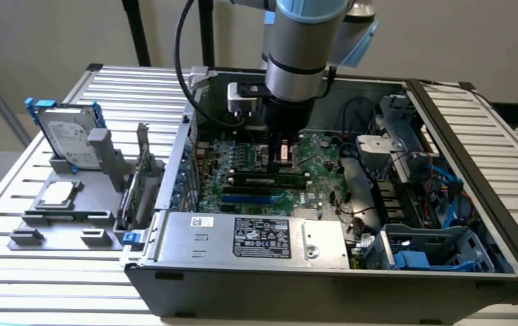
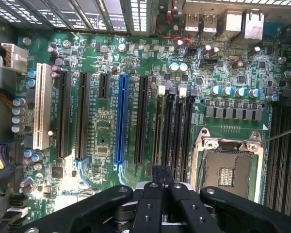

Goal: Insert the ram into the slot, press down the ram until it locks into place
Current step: 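Press down the ram until it locks into place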

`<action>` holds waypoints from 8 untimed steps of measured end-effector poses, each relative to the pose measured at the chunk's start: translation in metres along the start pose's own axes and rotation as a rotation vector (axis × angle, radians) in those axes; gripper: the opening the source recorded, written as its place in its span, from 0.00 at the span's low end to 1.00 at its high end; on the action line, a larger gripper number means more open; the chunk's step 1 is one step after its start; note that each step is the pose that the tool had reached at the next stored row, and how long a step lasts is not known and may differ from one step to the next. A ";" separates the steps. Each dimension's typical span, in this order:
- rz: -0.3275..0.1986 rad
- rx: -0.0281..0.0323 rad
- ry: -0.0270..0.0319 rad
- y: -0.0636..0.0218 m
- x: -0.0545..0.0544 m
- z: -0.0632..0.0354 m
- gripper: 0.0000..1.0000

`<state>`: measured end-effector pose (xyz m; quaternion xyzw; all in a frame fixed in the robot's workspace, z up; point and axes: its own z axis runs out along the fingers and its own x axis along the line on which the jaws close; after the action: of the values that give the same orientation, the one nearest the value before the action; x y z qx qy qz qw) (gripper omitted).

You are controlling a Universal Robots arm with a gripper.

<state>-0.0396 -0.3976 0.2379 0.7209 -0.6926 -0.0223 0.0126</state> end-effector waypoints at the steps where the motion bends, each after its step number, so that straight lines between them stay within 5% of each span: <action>1: 0.000 0.0001 0.0000 0.0000 0.000 0.0011 0.11; 8: 0.000 -0.0003 0.0014 0.0000 -0.001 0.0085 0.11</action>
<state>-0.0401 -0.3969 0.2294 0.7209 -0.6926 -0.0219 0.0131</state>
